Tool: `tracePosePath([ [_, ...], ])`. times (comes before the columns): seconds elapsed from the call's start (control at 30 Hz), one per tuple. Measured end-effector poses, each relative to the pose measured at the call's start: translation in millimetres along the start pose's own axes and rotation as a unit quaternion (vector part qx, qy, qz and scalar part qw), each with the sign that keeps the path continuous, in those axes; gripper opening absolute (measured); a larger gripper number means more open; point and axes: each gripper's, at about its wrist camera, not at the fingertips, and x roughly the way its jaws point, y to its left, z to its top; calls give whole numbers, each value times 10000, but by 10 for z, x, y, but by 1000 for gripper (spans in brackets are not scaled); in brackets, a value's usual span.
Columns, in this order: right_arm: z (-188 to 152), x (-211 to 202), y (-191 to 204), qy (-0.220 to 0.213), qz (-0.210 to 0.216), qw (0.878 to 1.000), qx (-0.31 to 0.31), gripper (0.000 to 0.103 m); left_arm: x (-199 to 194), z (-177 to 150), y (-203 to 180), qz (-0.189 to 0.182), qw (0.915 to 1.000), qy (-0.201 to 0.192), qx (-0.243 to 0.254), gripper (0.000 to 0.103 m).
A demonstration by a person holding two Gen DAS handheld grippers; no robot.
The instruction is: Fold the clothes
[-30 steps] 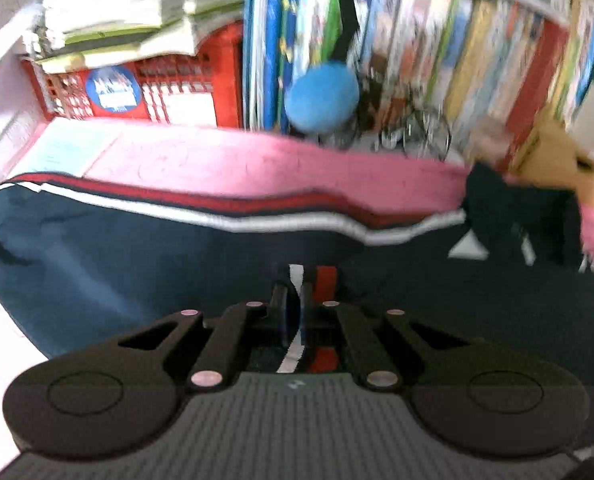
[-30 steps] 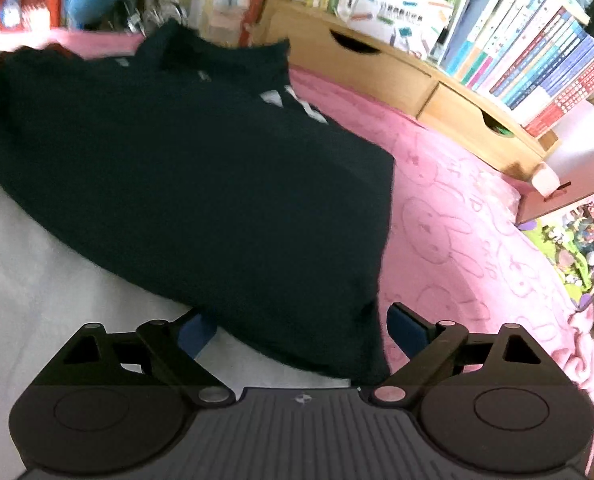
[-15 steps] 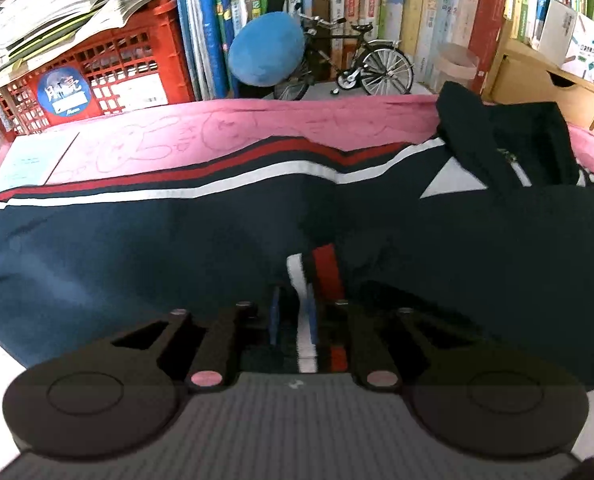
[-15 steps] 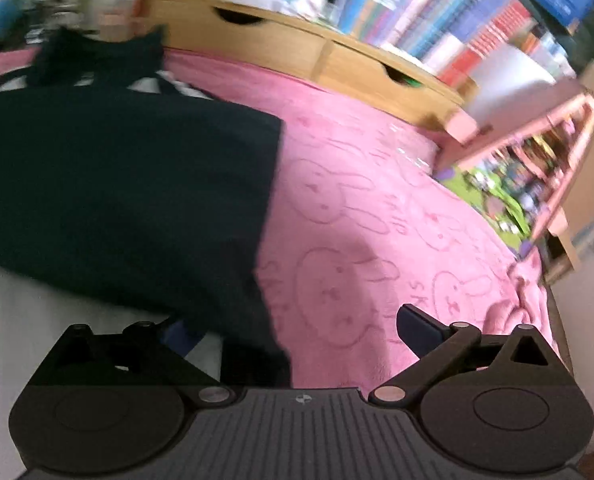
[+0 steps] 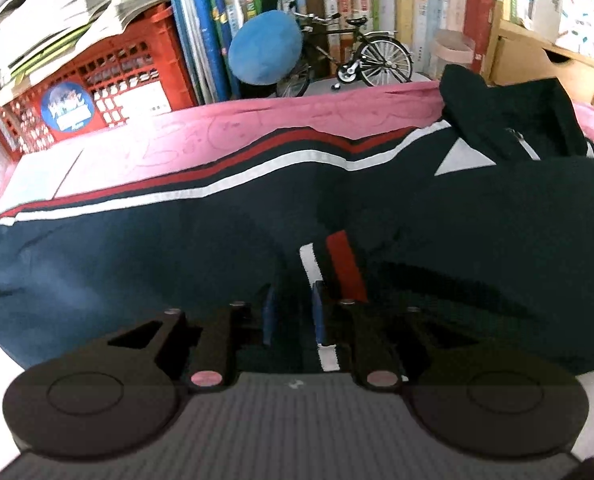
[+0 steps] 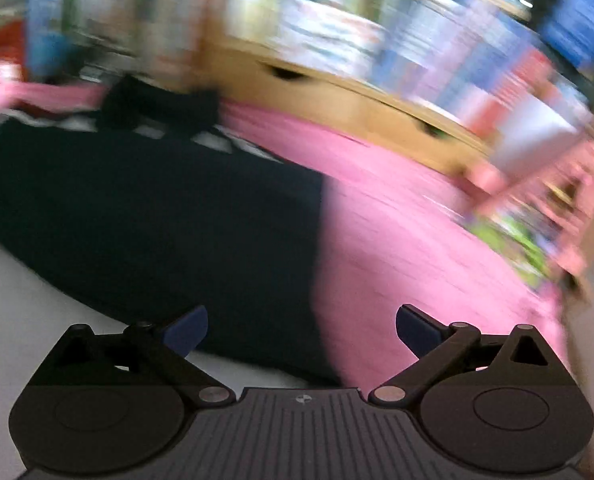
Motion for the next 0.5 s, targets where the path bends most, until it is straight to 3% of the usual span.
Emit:
tracePosePath([
  [0.07, 129, 68, 346, -172, 456, 9987, -156, 98, -2, -8, -16, 20, 10000, -28, 76, 20],
  [0.13, 238, 196, 589, -149, 818, 9961, -304, 88, 0, -10, -11, 10, 10000, -36, 80, 20],
  [0.17, 286, 276, 684, -71, 979, 9944, -378, 72, 1, -10, -6, 1, 10000, -37, 71, 20],
  [0.2, 334, 359, 769, 16, 1131, 9926, -450, 48, 3, -10, 0, -12, 10000, -39, 63, 20],
  [0.23, 362, 471, 746, 208, 1166, 9917, -493, 40, 5, -13, 8, -32, 10000, -46, 50, 20],
  [0.37, 273, 639, 310, 526, 758, 9957, -60, 41, 4, -38, 57, -143, 9998, -104, -83, 20],
  [0.47, 188, 753, -175, 760, -91, 9969, 177, 42, -2, -50, 95, -212, 9995, -141, -184, 23],
  [0.5, 189, 784, -316, 881, -239, 9954, 306, 59, -3, -51, 102, -226, 9995, -146, -193, 23],
])
